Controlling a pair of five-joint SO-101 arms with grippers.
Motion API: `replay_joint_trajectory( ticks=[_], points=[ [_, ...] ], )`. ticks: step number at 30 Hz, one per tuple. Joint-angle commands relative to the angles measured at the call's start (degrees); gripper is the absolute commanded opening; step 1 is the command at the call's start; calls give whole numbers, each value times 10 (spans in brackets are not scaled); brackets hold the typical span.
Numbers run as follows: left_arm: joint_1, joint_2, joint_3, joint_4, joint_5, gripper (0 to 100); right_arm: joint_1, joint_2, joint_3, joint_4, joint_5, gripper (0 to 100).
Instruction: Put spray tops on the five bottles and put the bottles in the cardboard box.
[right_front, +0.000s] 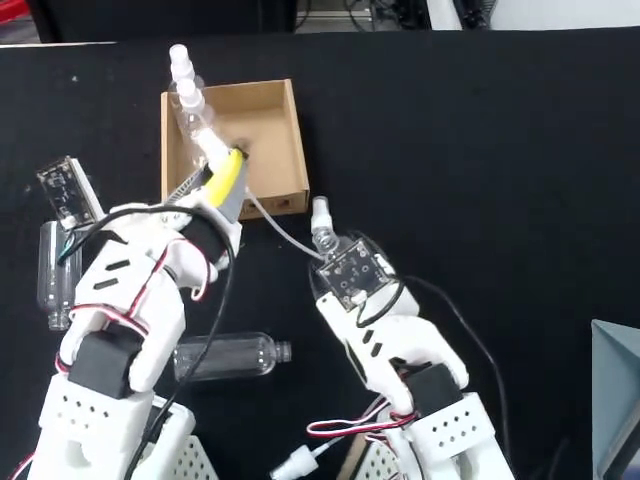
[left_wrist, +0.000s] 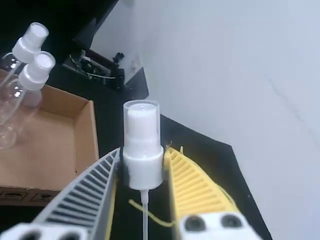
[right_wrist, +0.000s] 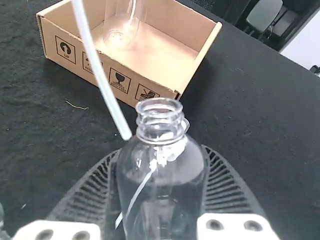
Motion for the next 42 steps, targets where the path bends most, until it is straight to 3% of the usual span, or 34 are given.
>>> replay_joint_trajectory(
  ticks=[1, 8, 14, 22, 42],
  points=[
    [4, -10, -10, -14, -7, 28, -12, -15, -2, -11, 6, 121],
    [3, -8, -12, -15, -4, 28, -13, -15, -2, -11, 7, 122],
    [3, -9, 16, -59, -6, 28, -13, -15, 1, -11, 61, 121],
    [-27, -6, 30, -89, -6, 28, -13, -15, 3, -12, 62, 121],
    [-26, -10, 58, -89, -6, 29, -33, -15, 4, -11, 57, 120]
  ],
)
